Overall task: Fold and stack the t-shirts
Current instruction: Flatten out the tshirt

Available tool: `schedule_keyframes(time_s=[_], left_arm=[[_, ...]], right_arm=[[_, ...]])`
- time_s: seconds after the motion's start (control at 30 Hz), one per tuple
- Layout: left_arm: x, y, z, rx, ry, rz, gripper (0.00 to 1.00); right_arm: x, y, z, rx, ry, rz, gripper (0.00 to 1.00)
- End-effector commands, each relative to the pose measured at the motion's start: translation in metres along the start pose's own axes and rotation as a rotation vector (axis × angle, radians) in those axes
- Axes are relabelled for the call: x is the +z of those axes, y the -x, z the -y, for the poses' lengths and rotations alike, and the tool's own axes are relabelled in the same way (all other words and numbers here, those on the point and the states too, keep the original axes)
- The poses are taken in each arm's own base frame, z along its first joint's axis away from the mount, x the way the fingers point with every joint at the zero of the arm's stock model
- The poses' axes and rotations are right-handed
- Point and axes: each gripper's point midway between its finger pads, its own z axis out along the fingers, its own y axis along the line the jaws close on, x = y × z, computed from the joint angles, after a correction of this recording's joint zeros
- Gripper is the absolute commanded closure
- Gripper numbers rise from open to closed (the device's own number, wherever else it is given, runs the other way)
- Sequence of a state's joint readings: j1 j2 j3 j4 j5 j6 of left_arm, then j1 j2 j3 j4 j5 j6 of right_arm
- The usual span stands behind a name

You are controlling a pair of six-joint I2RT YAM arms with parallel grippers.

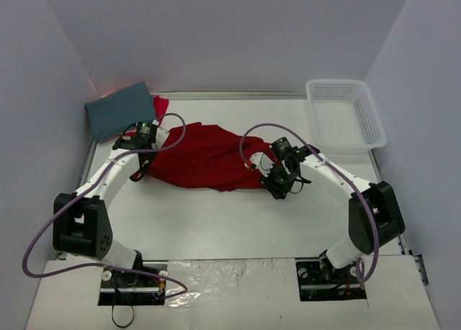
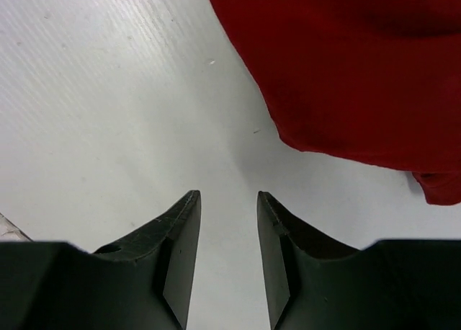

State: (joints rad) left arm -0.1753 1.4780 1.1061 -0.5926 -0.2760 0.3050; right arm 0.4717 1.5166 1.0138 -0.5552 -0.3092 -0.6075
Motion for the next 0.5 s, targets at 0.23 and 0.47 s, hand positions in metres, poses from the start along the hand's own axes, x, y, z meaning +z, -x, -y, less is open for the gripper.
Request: schedule_keyframes(time_s=[0.23,0.47], left_arm=[[-0.012,0.007,-0.008,-0.04,0.025,0.06,0.98],[-0.012,0.007,-0.007,-0.038,0.014,0.071,0.98]], right_arm=[[0.03,-0.001,0.022,-0.006,-0.018,-0.122,0.5],[0.029,0.015,0.033,-0.003,-0.049,-0.099,0.46]])
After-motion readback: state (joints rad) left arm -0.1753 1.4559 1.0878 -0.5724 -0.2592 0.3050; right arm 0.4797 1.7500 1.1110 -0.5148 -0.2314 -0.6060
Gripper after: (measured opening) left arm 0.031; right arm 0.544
